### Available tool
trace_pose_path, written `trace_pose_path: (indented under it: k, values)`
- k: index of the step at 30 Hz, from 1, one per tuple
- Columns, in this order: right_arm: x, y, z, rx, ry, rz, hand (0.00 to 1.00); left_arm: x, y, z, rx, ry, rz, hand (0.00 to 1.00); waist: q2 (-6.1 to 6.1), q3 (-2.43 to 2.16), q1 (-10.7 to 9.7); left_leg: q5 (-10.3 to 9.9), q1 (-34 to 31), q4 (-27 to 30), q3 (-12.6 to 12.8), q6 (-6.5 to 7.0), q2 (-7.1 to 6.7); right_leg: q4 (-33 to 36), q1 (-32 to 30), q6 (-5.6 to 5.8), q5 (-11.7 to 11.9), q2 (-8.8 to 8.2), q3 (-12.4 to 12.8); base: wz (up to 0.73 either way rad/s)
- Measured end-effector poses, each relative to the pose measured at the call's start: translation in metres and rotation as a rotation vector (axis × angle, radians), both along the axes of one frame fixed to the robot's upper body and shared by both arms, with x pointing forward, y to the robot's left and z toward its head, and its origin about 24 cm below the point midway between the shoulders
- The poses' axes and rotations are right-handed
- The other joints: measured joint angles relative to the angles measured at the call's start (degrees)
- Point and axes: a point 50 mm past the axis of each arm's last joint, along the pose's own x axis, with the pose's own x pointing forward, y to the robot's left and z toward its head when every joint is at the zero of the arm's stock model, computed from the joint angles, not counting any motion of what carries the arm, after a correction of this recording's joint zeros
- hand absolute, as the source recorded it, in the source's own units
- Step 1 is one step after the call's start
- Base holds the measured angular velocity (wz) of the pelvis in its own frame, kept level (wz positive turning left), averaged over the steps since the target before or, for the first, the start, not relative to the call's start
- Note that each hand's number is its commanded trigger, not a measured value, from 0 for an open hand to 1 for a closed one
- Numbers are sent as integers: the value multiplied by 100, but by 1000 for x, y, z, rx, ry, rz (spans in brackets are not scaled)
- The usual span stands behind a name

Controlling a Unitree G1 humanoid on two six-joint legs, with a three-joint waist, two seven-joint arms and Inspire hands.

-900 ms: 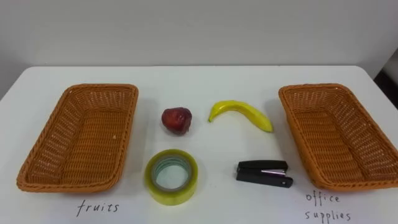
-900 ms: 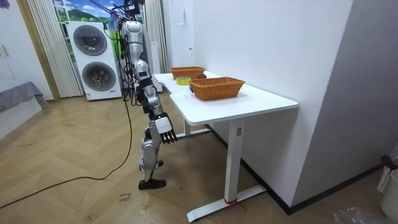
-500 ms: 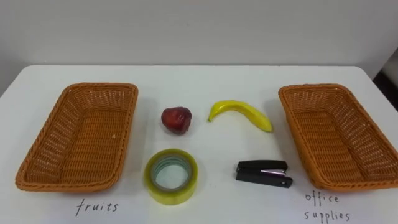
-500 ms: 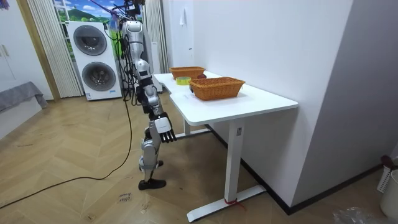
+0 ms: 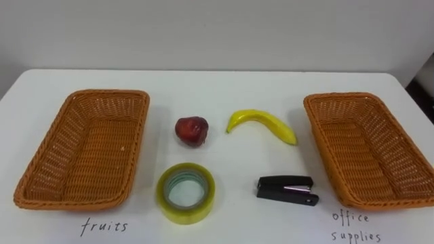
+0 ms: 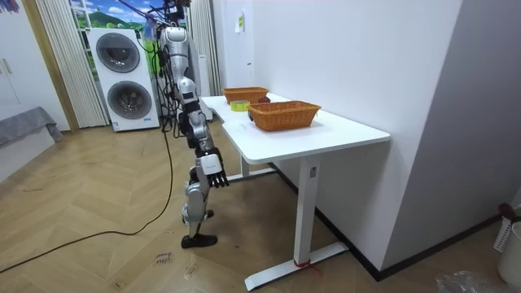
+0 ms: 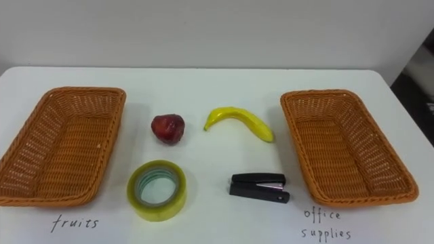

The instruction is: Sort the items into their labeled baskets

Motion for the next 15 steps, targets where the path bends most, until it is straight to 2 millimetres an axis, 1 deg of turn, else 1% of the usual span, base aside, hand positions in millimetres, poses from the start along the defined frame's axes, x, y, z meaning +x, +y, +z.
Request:
trace_pose_path:
  k: [3, 5, 6, 7, 8, 9, 11, 12, 13, 14, 15]
  values:
    - [-11, -1, 0, 7, 9, -137, 0, 0, 2, 0, 4, -3, 28, 0, 2, 6, -50, 0, 26, -14, 5, -1, 1, 3, 4, 0, 0, 1, -1, 0]
    - [-21, -4, 0, 0, 17, -308, 0, -6, 2, 1, 11, 2, 61, 0, 23, 5, -168, -1, 63, -32, -7, -1, 1, 3, 16, 0, 0, 1, 12, 0]
    - [-25, -5, 1, -4, 22, -350, 0, -7, 3, 1, 15, 1, 72, 0, 27, 4, -200, -1, 72, -37, -8, -2, 0, 3, 21, 0, 0, 2, 13, 0]
    - [-32, -7, 1, -13, 31, -426, 0, -9, 4, 1, 24, -1, 94, 0, 27, 5, -284, -1, 75, -45, -1, -2, 3, 6, 21, 0, 0, 4, 10, -5]
    - [-41, -9, 2, -22, 38, -521, 0, -9, 6, 2, 31, -6, 118, 0, 24, 5, -329, 0, 82, -56, 7, -3, 5, 7, 8, -2, -1, 8, 19, -6]
    - [-46, -10, 2, -25, 43, -571, 0, -9, 7, 2, 34, -9, 129, 0, 22, 4, -345, 0, 86, -59, 14, -4, 7, 8, 3, -5, -3, 8, 22, -9]
    - [-60, -14, 4, -37, 42, -782, 0, -10, 11, 3, 51, -25, 172, 0, 1, -2, -466, 1, 105, -73, 92, -4, 8, 8, -5, -17, -21, 12, 118, -12]
    - [-62, -16, 5, -42, 38, -833, 0, -12, 12, 4, 56, -25, 190, 0, 2, -2, -479, 1, 119, -81, 128, -5, 14, 7, -8, -18, -22, 19, 163, -23]
    - [-67, -18, 6, -53, 29, -936, 0, -13, 13, 4, 62, -32, 213, 0, -2, -2, -515, 0, 155, -106, 177, -5, 19, 7, -13, -20, -22, 27, 214, -23]
    - [-69, -20, 7, -62, 22, -1016, 0, -16, 15, 5, 67, -37, 239, 0, -24, -15, -602, 0, 168, -123, 185, -5, 17, 10, -18, -19, -25, 26, 222, -20]
    - [-70, -21, 7, -65, 15, -1054, 0, -15, 17, 5, 70, -41, 245, 0, -32, -21, -623, 0, 170, -128, 198, -5, 18, 15, -32, -19, -26, 26, 240, -18]
